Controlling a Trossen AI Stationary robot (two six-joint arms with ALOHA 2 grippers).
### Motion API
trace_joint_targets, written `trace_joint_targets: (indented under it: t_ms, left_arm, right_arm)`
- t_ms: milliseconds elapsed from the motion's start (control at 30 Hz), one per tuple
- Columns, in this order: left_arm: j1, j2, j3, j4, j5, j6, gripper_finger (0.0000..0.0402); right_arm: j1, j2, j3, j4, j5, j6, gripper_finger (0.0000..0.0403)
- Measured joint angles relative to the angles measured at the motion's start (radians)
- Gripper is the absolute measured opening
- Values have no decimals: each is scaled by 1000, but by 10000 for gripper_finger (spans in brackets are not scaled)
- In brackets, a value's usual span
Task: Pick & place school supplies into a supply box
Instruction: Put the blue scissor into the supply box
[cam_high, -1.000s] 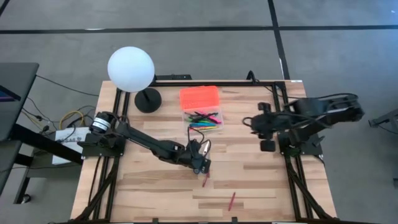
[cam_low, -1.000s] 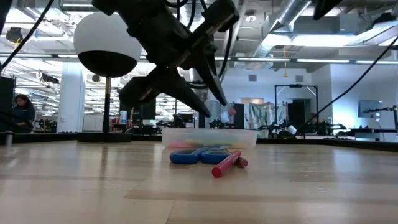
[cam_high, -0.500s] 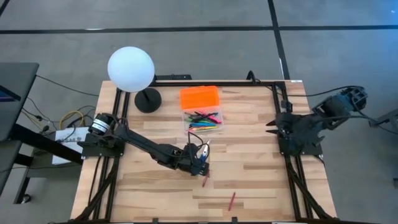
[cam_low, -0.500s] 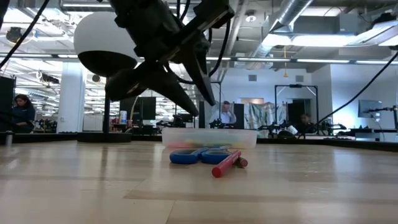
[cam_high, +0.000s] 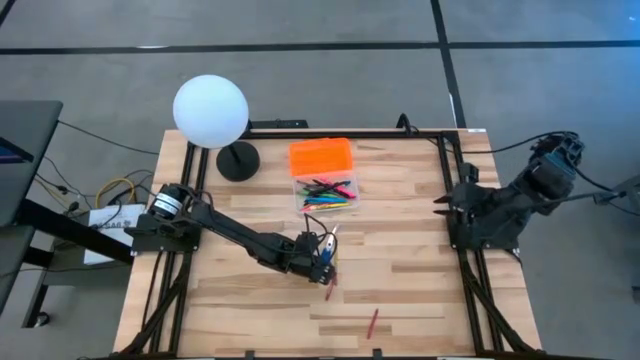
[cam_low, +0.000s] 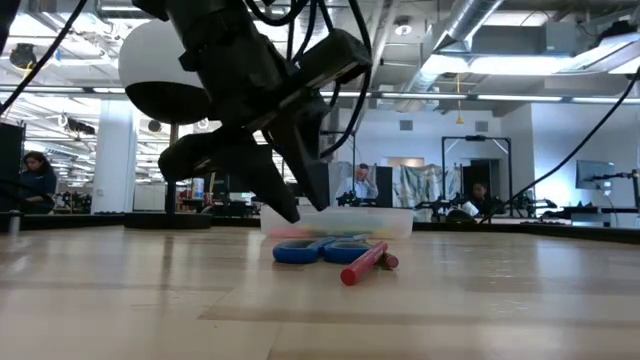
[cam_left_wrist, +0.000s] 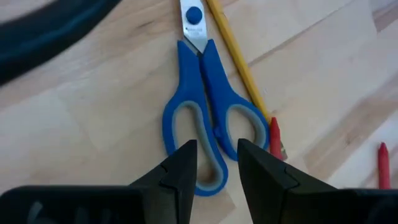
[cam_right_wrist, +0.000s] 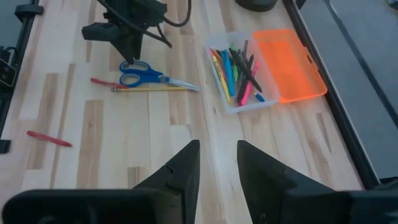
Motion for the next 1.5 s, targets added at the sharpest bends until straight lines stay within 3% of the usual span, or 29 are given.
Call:
trace_joint_targets:
  t_ms: [500,767,1000,1500]
  left_arm:
    - [3,91,2,123,76,14,127]
    - [5,107,4,149,66,8,159]
    - [6,109,4,137,80,43,159]
    - [8,116,98,-145,98,203,131]
  right_arm:
    - [15,-1,-4,-21,7,25,98]
    - [15,-16,-95,-24,4,84,98]
    - [15,-13,-151,-21,-1,122,98]
    - [15,-14,-157,-15,0,123,98]
